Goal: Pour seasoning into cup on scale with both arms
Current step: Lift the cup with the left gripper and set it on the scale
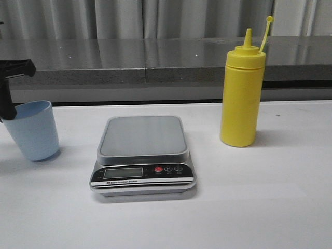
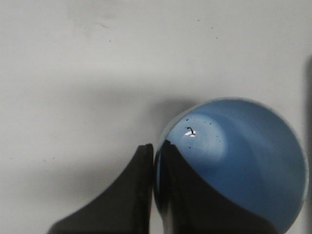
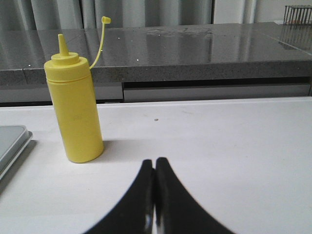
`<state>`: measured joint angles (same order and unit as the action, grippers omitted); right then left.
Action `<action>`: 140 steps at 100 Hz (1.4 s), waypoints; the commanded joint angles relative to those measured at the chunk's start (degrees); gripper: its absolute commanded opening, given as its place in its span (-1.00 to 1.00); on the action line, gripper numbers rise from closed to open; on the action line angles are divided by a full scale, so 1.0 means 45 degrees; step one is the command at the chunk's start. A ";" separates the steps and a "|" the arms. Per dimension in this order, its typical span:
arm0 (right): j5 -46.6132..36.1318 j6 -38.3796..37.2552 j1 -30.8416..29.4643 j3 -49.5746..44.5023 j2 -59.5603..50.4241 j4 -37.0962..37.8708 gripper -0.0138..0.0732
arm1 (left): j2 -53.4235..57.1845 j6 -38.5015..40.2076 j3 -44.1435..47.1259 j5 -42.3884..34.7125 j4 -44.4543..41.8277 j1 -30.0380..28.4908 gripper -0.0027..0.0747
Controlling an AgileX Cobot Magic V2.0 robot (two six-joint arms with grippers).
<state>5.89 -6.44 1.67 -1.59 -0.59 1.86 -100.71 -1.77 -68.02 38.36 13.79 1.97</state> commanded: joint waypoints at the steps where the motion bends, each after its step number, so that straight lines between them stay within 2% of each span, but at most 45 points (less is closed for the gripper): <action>1: -0.0936 0.0094 0.0006 0.0188 -0.0291 0.0039 -0.84 | 0.0588 0.0132 -0.0876 0.0071 0.0200 0.0115 -0.98; 27: -0.0936 0.0094 0.0006 0.0188 -0.0291 0.0039 -0.84 | 0.0599 0.0132 -0.3532 0.2268 0.0326 0.0288 -0.98; 48: -0.0936 0.0094 0.0006 0.0188 -0.0291 0.0039 -0.84 | 0.0599 0.0132 -0.4991 0.2751 0.0349 0.1588 -0.98; 74: -0.0936 0.0094 0.0006 0.0188 -0.0291 0.0039 -0.84 | 0.0573 0.0132 -0.5280 0.2359 0.0349 0.3872 -0.98; 93: -0.0936 0.0094 0.0006 0.0188 -0.0291 0.0039 -0.84 | 0.0516 0.0132 -0.5280 0.1672 0.0349 0.4919 -0.98; 140: -0.0936 0.0094 0.0006 0.0188 -0.0291 0.0039 -0.84 | -0.1229 0.0132 -0.5280 0.1925 0.0326 0.5218 -0.98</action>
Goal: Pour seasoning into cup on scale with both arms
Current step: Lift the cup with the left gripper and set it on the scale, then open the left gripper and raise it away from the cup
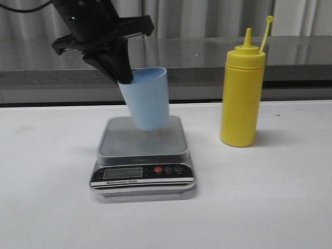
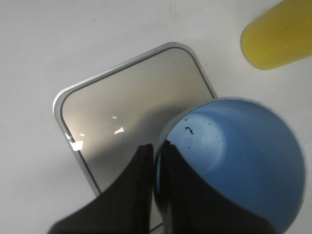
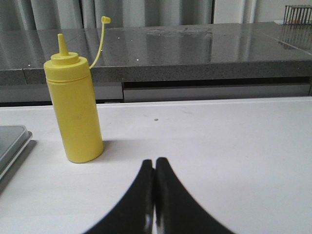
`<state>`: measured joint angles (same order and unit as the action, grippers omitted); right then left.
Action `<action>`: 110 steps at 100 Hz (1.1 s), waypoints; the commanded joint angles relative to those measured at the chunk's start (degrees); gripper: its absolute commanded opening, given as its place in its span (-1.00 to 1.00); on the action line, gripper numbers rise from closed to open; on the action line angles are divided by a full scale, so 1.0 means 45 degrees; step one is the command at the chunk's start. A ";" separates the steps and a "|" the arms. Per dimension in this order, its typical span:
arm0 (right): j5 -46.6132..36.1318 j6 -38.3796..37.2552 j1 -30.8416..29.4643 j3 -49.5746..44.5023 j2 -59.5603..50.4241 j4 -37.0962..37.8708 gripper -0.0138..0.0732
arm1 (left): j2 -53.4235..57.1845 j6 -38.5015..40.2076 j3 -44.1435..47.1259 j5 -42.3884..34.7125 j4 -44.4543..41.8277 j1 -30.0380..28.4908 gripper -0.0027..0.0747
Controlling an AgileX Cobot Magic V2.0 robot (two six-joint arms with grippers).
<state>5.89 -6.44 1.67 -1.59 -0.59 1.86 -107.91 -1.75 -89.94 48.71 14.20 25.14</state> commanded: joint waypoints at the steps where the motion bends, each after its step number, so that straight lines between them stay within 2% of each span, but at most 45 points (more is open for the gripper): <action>1: -0.0936 0.0094 0.0006 0.0188 -0.0291 0.0039 -0.84 | 0.0355 0.0128 -0.0410 -0.0375 0.0234 0.0070 -0.98; 24: -0.0936 0.0094 0.0006 0.0188 -0.0291 0.0039 -0.84 | 0.0033 0.0128 -0.0410 -0.0231 0.0129 0.0070 -0.93; 35: -0.0936 0.0094 0.0006 0.0188 -0.0291 0.0039 -0.84 | 0.0033 0.0128 -0.0410 -0.0231 0.0129 0.0070 -0.66; 48: -0.0936 0.0094 0.0006 0.0188 -0.0291 0.0039 -0.84 | 0.0056 0.0128 -0.0410 -0.0231 0.0129 0.0070 -0.15; 56: -0.0936 0.0094 0.0006 0.0188 -0.0291 0.0039 -0.84 | 0.0137 0.0128 -0.0410 -0.0174 0.0129 0.0070 -0.02; 79: -0.0936 0.0094 0.0006 0.0188 -0.0291 0.0039 -0.84 | 0.0717 0.0128 -0.0653 0.0443 0.0097 0.0070 -0.09; 110: -0.0936 0.0094 0.0006 0.0188 -0.0291 0.0039 -0.84 | 0.2202 0.0128 -0.0653 0.0644 -0.0061 0.0070 -0.63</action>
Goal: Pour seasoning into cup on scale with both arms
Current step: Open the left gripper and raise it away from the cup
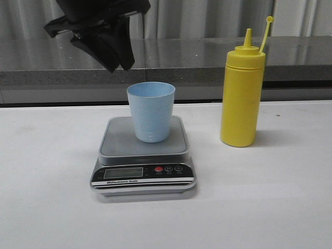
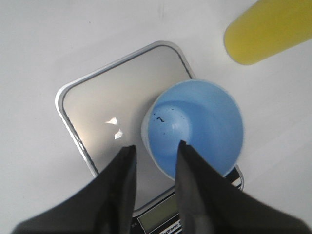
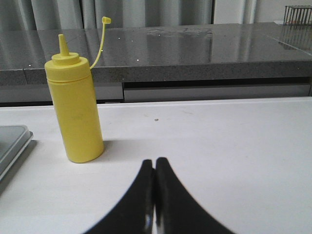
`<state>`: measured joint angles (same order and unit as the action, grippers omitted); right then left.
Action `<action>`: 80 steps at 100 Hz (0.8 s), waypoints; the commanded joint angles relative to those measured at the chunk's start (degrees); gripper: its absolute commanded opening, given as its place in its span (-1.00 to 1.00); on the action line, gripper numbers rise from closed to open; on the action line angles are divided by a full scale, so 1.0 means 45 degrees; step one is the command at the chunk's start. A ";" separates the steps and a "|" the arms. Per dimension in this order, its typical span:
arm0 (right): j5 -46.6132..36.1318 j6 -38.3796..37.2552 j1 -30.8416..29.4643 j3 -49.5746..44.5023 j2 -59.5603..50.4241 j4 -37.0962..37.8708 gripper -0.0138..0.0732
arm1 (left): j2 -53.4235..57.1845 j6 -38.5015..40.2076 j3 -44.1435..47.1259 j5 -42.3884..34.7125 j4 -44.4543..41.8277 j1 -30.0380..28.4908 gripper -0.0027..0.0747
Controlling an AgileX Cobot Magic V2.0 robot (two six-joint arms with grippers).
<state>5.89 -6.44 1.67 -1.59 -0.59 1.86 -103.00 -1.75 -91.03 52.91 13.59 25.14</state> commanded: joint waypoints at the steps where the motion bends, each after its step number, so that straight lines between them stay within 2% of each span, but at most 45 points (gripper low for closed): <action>1: -0.0936 0.0094 0.0006 0.0188 -0.0291 0.0039 -0.84 | 0.1142 0.0128 -0.0411 -0.0289 0.0074 0.0070 -0.65; 26: -0.0936 0.0094 0.0006 0.0188 -0.0291 0.0039 -0.84 | 0.2709 0.0182 0.0382 -0.0720 -0.0388 0.0053 -0.98; 53: -0.0936 0.0094 0.0006 0.0188 -0.0291 0.0039 -0.84 | 0.5569 0.0265 0.3235 -0.2293 -0.0424 -0.0446 -0.98; 80: -0.0936 0.0094 0.0006 0.0188 -0.0291 0.0039 -0.84 | 0.8691 0.0265 0.6113 -0.3014 -0.0445 -0.1704 -0.98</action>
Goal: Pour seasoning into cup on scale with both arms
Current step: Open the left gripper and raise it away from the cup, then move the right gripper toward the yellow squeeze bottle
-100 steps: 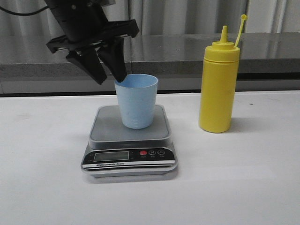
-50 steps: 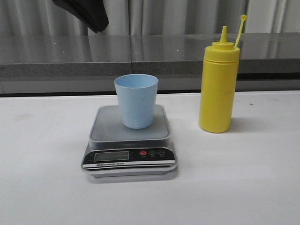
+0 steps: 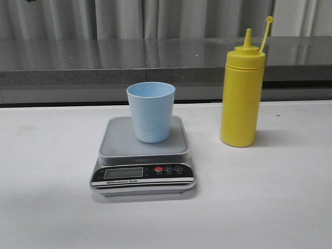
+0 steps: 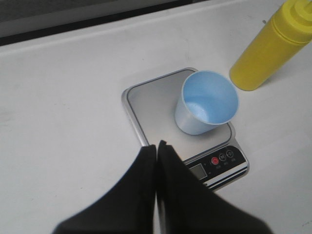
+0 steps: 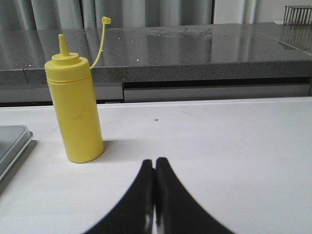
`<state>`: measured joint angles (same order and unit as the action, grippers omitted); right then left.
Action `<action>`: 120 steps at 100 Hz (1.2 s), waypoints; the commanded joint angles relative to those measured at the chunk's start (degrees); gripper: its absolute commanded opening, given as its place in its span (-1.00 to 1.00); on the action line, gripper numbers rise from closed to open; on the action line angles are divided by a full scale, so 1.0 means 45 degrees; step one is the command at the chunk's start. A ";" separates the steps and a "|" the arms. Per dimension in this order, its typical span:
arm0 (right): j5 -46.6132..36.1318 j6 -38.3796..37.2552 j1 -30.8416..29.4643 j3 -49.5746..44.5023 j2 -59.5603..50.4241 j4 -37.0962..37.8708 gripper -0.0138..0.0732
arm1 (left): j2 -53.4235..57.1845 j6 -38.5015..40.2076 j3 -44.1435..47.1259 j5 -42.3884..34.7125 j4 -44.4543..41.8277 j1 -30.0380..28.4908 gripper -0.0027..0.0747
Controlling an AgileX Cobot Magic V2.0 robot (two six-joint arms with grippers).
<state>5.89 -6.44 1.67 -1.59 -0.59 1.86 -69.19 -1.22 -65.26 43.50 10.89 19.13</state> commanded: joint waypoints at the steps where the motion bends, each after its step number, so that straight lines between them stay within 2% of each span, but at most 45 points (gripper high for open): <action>1: -0.0936 0.0094 0.0006 0.0188 -0.0291 0.0039 -0.84 | 0.1260 0.0146 0.0457 -0.0918 0.0157 -0.0406 -0.98; 20: -0.0936 0.0094 0.0004 0.0188 -0.0291 0.0081 -0.84 | 0.3621 0.0146 0.2511 -0.1557 0.0157 -0.1048 -0.98; 48: -0.1006 0.0094 0.0004 0.0188 -0.0291 0.0080 -0.84 | 0.7236 0.0146 0.5012 -0.1835 0.0157 -0.1071 -0.98; 79: -0.1049 0.0094 0.0004 0.0188 -0.0291 0.0080 -0.84 | 1.1157 0.0146 0.6566 -0.0692 0.0157 -0.1071 -0.98; 120: -0.1431 0.0082 0.0004 0.0555 -0.0235 0.0019 -0.84 | 1.1983 0.0146 0.6640 -0.0692 0.0157 -0.1071 -0.98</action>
<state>4.77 -6.44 1.67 -1.59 -0.59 1.86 -14.62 -1.01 -34.09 44.33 10.77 14.42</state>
